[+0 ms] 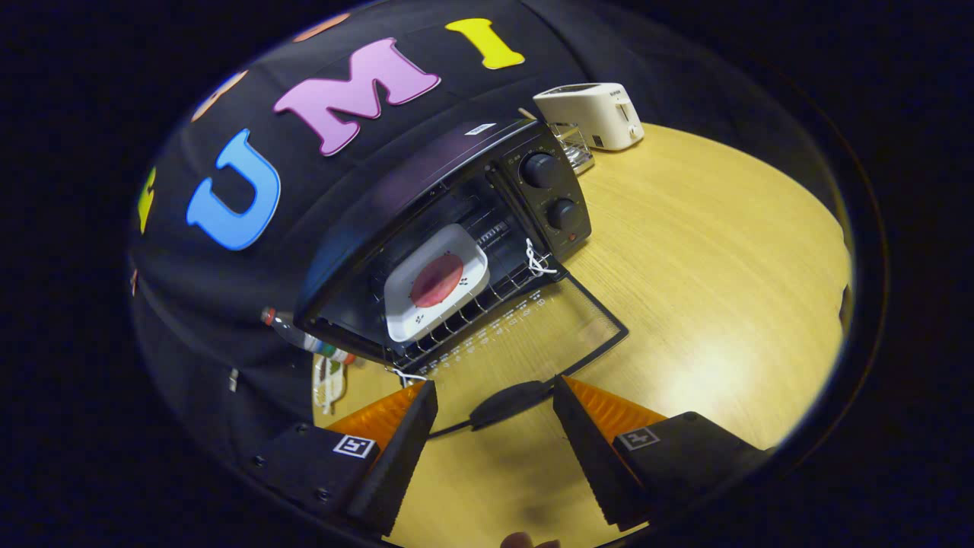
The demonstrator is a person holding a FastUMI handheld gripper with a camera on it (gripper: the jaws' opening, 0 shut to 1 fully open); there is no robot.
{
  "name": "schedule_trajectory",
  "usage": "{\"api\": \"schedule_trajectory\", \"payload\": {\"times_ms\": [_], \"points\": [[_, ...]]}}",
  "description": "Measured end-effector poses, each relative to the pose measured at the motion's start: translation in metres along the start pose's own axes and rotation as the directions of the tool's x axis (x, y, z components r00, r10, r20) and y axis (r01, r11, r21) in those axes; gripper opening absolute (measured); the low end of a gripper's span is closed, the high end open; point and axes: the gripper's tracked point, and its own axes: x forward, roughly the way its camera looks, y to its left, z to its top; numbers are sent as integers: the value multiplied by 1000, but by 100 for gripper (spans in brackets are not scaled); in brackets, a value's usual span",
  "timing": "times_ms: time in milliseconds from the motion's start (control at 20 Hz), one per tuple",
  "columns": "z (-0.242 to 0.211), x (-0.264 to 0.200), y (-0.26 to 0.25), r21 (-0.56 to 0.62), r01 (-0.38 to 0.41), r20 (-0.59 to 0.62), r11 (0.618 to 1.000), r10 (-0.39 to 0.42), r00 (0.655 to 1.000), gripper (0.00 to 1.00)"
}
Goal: Open the toaster oven, put the food inside, and close the toaster oven door.
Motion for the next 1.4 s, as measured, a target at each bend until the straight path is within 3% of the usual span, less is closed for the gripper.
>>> {"api": "schedule_trajectory", "payload": {"times_ms": [200,450,1000,1400], "points": [[-34,4,-4,-232,8,-27,973,-15,1000,99],[-63,29,-15,-445,30,-56,895,-62,997,99],[-76,70,-21,-447,74,-93,892,-129,987,99],[-68,56,-15,-463,55,-83,885,-105,991,99]]}}
